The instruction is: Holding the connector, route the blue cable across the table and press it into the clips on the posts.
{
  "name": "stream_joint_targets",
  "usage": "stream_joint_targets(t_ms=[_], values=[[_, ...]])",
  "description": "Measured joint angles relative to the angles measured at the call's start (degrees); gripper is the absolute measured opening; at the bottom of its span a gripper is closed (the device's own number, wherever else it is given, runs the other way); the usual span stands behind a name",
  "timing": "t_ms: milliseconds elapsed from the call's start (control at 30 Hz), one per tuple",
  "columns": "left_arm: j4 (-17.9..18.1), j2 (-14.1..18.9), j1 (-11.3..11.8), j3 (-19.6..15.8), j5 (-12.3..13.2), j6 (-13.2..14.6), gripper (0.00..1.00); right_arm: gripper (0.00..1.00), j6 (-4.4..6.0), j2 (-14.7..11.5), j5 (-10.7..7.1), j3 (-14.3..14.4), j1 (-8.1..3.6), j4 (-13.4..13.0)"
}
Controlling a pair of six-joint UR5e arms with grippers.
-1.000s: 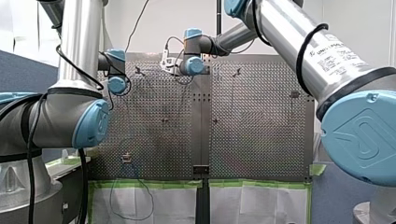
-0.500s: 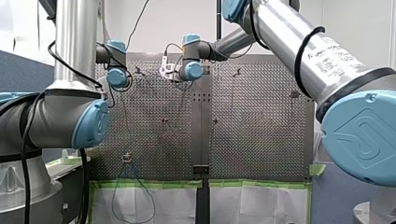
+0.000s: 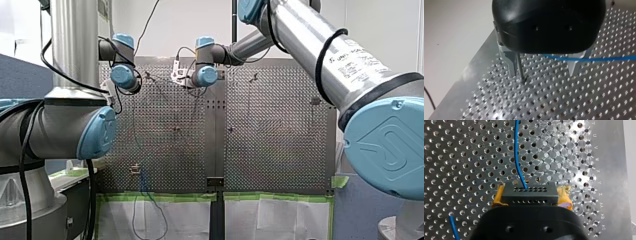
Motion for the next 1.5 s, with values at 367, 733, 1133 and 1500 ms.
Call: stream_joint_targets(t_ms=[367,733,1133,1500], values=[[-2.7,5.6,-1.2,-2.0,2.3,2.0,1.0,0.0,0.06,0.0,0.7,0.0,-0.33,0.4],[-2.5,7.2,-3.2,-2.0,4.0,7.4,1.0,0.0,0.02,0.0,0.86,0.0,-0.41,0.5],[1.4,4.6,-6.8,0.4,4.5,12.9,1.0,0.0,0.06,0.0,0.86,0.0,-0.51,0.6],[4.6,2.0,-8.6,1.9,2.0,13.5,1.0,0.0,-0.02,0.0,0.79,0.0,-0.53,0.6]])
